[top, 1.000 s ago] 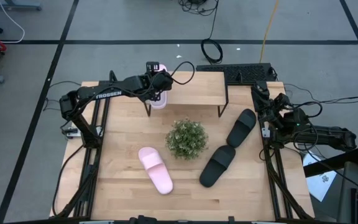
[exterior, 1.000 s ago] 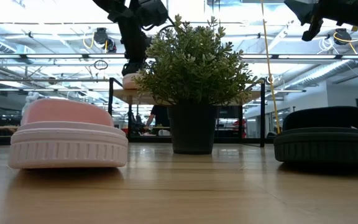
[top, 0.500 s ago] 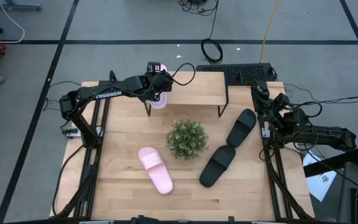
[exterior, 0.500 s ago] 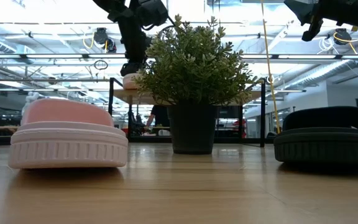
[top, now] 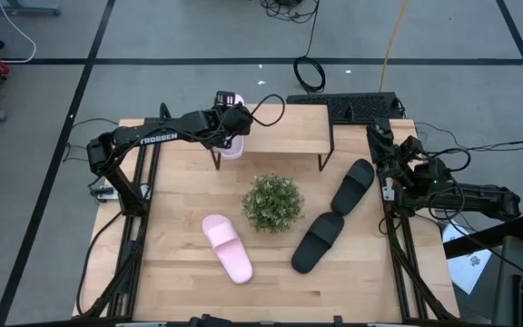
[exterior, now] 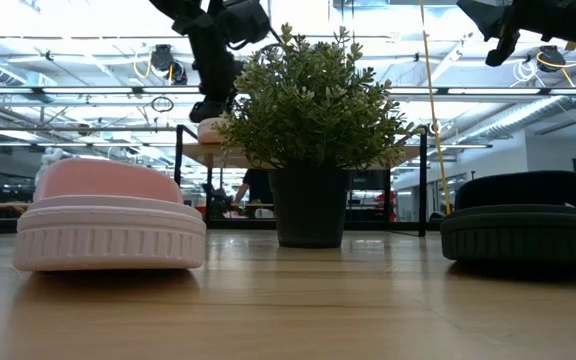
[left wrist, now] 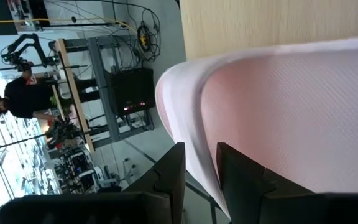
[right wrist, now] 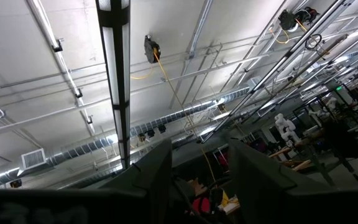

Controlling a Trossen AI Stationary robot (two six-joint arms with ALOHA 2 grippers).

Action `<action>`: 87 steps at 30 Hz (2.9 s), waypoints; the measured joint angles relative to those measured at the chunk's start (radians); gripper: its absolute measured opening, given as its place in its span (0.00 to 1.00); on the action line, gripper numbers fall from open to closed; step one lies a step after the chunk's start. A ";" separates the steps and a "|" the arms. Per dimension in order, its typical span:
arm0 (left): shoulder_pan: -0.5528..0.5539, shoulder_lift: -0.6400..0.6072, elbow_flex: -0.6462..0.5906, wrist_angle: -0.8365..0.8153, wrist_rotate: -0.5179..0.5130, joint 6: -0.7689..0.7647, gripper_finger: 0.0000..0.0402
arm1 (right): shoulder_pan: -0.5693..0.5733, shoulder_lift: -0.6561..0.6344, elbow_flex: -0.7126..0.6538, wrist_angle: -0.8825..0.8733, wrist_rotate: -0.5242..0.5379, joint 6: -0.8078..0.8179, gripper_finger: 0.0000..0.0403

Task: Pick and place slides into the shelf
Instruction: Put the top pink slide on the shelf, then put the pink slide on the shelf

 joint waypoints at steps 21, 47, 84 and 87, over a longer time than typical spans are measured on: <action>-0.001 0.000 0.000 -0.008 -0.043 0.017 0.24 | 0.000 0.000 0.000 0.000 0.000 0.000 0.37; -0.008 0.000 0.000 -0.016 -0.003 -0.017 0.24 | 0.000 0.000 0.000 0.000 0.000 0.000 0.37; -0.376 -0.236 0.110 -0.366 -0.022 -0.478 0.24 | 0.000 0.002 0.000 0.004 0.000 0.000 0.37; -0.465 -0.275 0.134 -0.473 0.077 -0.663 0.24 | 0.000 0.007 0.000 0.002 0.000 0.000 0.37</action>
